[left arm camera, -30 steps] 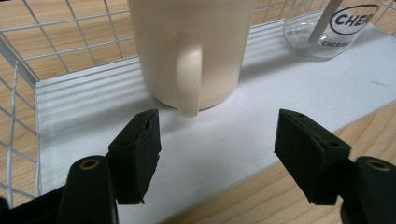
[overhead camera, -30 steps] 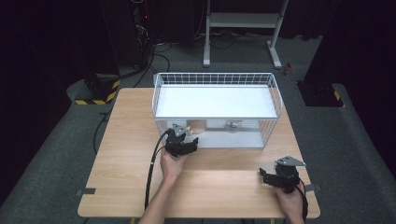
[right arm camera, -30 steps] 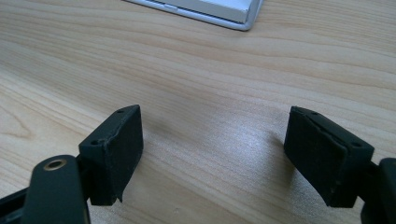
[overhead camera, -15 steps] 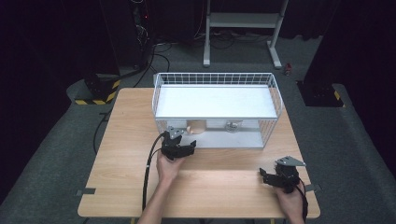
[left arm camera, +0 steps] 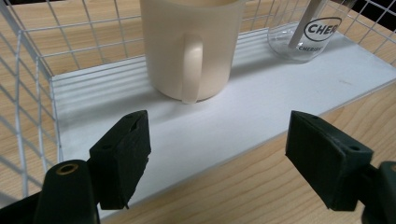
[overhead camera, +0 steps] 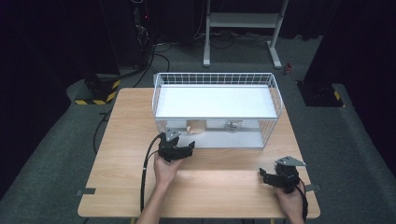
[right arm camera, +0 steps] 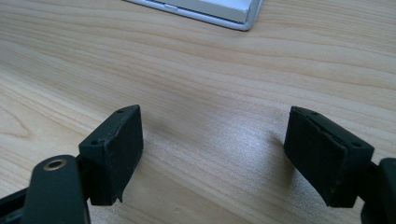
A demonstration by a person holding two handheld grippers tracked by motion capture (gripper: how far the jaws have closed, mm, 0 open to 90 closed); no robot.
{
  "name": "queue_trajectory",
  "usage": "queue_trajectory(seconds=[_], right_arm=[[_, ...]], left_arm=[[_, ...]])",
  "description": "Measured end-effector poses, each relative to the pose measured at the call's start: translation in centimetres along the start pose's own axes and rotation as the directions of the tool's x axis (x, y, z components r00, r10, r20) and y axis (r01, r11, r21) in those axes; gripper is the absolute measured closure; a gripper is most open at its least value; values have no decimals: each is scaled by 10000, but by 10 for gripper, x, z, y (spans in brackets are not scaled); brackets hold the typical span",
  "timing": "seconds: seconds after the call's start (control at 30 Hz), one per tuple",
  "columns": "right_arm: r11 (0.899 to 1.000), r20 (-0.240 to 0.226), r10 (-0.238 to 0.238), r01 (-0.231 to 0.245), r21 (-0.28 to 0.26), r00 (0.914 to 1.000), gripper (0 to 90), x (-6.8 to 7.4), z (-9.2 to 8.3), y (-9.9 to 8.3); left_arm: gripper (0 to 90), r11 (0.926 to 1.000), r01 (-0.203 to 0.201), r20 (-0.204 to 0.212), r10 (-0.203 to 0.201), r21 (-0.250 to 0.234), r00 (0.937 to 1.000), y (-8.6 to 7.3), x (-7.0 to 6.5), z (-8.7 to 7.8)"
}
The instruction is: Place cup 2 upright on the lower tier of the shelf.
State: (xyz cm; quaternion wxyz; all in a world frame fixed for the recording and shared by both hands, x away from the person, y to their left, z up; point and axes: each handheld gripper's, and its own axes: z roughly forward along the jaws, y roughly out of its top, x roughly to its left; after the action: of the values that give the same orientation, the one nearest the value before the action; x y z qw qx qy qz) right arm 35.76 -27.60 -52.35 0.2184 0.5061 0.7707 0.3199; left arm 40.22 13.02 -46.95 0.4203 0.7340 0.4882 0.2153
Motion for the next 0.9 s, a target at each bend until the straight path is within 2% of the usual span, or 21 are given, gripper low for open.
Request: queue_trajectory(seconds=[0.07,0.1,0.2,0.43,0.53,0.63,0.7,0.83,0.9], right_arm=[[9999,5,-102,102,-27,9999,199,-1,0,0],[10000,-1,21,-21,6,10000,199,0,0,0],[10000,4,-85,85,-22,10000,199,-1,0,0],[10000,5,-70,70,-20,10000,199,-1,0,0],[10000,3,-34,34,-11,10000,199,0,0,0],[10000,2,-20,20,-6,10000,199,0,0,0],[10000,-9,-27,27,-7,10000,199,0,0,0],[10000,4,-23,23,-9,10000,199,0,0,0],[10000,5,-19,19,-7,10000,199,0,0,0]], left_arm=[[218,10000,-37,28,37,37,10000,-1,0,-2],[217,9999,-107,-12,107,80,9999,-1,0,-4],[217,9999,81,3,-81,70,10000,-1,2,-8],[208,9997,197,131,-199,150,9997,-5,4,-12],[205,9999,56,189,-59,150,9998,-6,5,-12],[198,9998,160,313,-164,155,9994,-5,5,-12],[196,9999,146,322,-147,31,9994,-5,4,-15],[190,9999,15,322,-19,135,9995,-7,5,-20],[185,9999,75,325,-78,116,9994,-8,5,-22]])
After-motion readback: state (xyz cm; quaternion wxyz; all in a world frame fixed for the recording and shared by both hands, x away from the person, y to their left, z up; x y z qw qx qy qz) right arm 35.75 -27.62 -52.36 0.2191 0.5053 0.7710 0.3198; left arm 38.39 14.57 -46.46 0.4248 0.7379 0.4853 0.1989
